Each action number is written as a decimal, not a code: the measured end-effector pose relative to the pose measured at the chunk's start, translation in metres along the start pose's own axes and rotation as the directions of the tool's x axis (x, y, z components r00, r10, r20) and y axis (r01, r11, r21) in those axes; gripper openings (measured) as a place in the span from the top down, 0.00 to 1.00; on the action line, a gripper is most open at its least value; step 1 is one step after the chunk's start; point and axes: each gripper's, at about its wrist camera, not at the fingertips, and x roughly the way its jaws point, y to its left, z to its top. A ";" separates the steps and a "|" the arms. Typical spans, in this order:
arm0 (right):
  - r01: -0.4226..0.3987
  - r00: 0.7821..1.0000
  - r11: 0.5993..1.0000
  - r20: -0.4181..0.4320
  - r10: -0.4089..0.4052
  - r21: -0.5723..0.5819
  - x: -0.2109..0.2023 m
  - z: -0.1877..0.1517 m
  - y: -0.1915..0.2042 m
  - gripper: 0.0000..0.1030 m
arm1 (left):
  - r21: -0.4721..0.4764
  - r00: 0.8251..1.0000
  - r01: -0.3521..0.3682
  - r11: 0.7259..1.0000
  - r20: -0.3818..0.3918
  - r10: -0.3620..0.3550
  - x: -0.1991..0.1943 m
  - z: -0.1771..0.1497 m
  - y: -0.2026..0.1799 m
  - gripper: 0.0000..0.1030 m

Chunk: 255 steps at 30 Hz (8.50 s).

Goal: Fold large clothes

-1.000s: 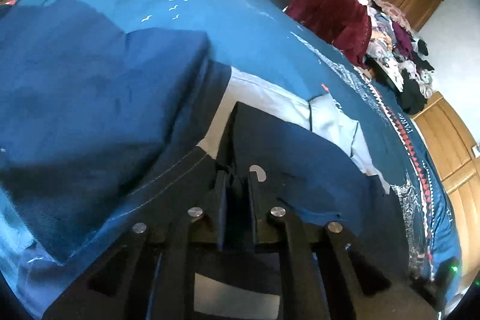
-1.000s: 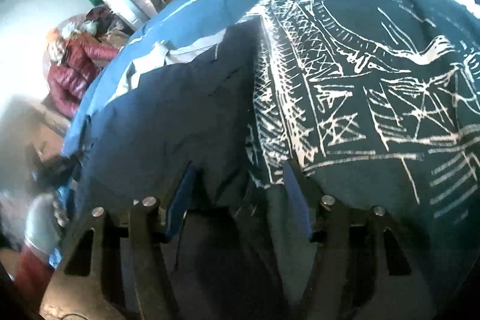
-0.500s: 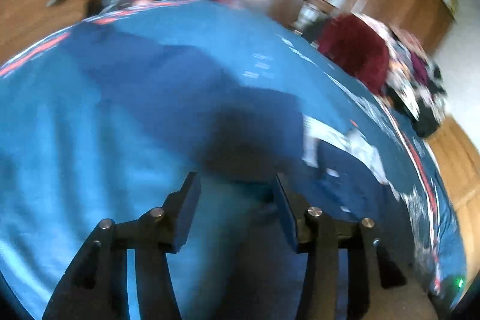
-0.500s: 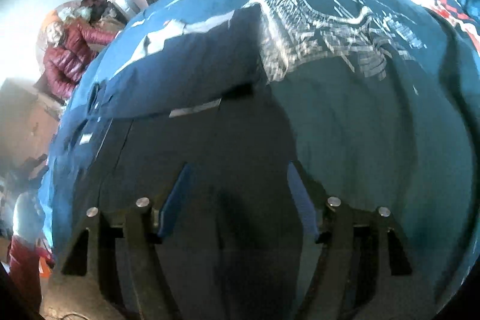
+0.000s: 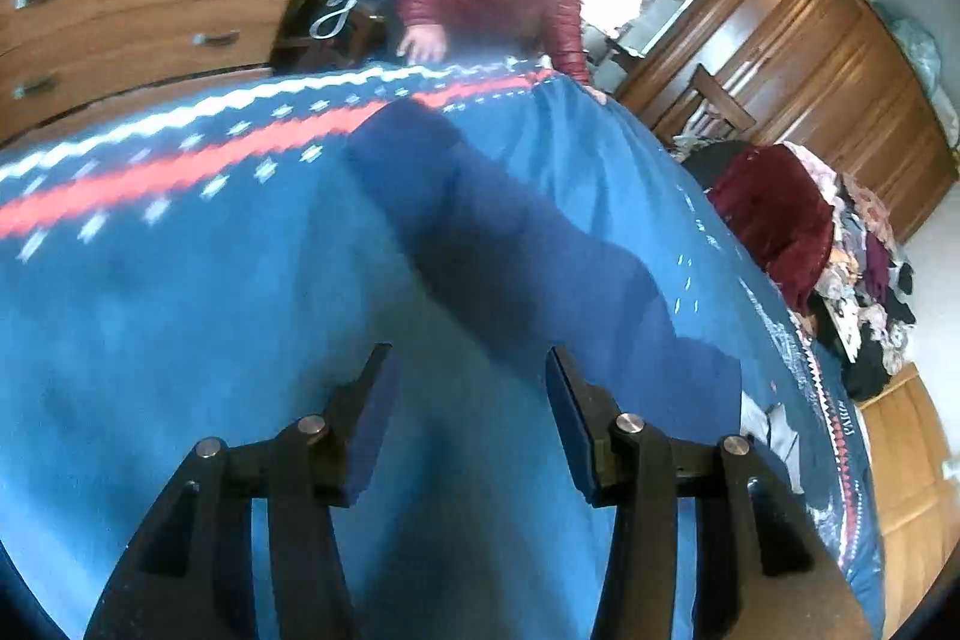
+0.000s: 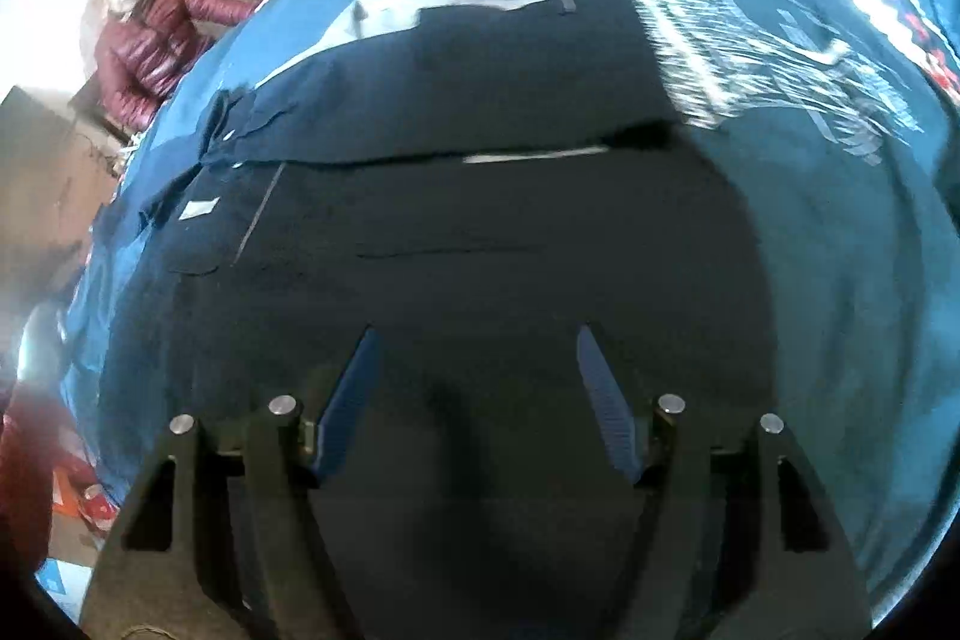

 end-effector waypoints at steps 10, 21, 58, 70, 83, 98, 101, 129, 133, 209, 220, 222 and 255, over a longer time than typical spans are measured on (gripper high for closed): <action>0.013 1.000 0.998 -0.017 -0.014 -0.066 0.028 0.025 0.038 0.34 | -0.119 0.998 -0.057 0.991 -0.041 0.053 0.089 0.052 0.039 0.51; -0.054 0.998 0.997 0.025 0.056 -0.047 0.026 0.039 0.045 0.44 | 0.051 0.975 0.211 0.976 0.064 -0.214 0.064 0.055 -0.070 0.90; -0.448 0.873 0.883 -0.143 0.466 0.141 0.188 0.200 0.092 0.98 | -0.043 0.848 0.506 0.861 -0.154 -0.506 0.077 -0.182 -0.139 0.49; -0.415 0.907 0.894 0.156 0.392 0.168 0.060 0.183 -0.019 0.98 | -0.063 0.830 0.546 0.835 -0.095 -0.550 0.069 -0.181 -0.132 0.44; -0.313 0.949 0.906 0.132 0.286 0.284 0.086 0.151 -0.095 0.98 | -0.042 0.859 0.490 0.871 -0.150 -0.490 0.080 -0.182 -0.142 0.42; -0.213 0.977 0.945 0.044 0.208 0.250 0.097 0.140 -0.119 0.90 | 0.119 0.928 0.327 0.937 -0.227 -0.295 0.080 -0.184 -0.172 0.41; -0.110 0.993 0.973 0.066 0.098 0.205 0.058 0.138 -0.109 0.84 | 0.199 0.955 0.241 0.950 -0.225 -0.195 0.065 -0.181 -0.180 0.41; 0.274 0.510 0.956 0.858 -0.056 -0.101 -0.371 0.072 0.061 0.00 | 0.695 0.751 0.129 0.708 0.397 -0.527 -0.344 -0.096 -0.372 0.00; 0.140 0.752 0.975 0.659 0.009 -0.173 -0.309 0.059 0.019 0.00 | 0.649 0.859 0.320 0.690 0.108 -0.500 -0.279 -0.103 -0.321 0.00; -0.477 0.873 0.862 -0.019 0.487 0.172 -0.122 -0.095 -0.104 0.99 | 0.073 0.656 0.638 0.767 -0.573 -0.491 -0.143 -0.261 -0.095 0.88; -0.632 0.775 0.741 0.186 0.604 0.226 -0.143 0.002 -0.099 1.00 | 0.009 0.614 0.742 0.671 -0.412 -0.674 -0.134 -0.174 -0.181 0.88; -0.627 0.779 0.744 0.210 0.591 0.231 -0.133 0.046 -0.104 1.00 | 0.001 0.620 0.739 0.674 -0.394 -0.678 -0.117 -0.153 -0.198 0.88; -0.130 0.991 0.989 -0.018 0.131 0.068 0.104 0.206 -0.131 0.53 | 0.324 0.929 0.333 0.885 -0.275 -0.248 0.150 -0.064 -0.277 0.22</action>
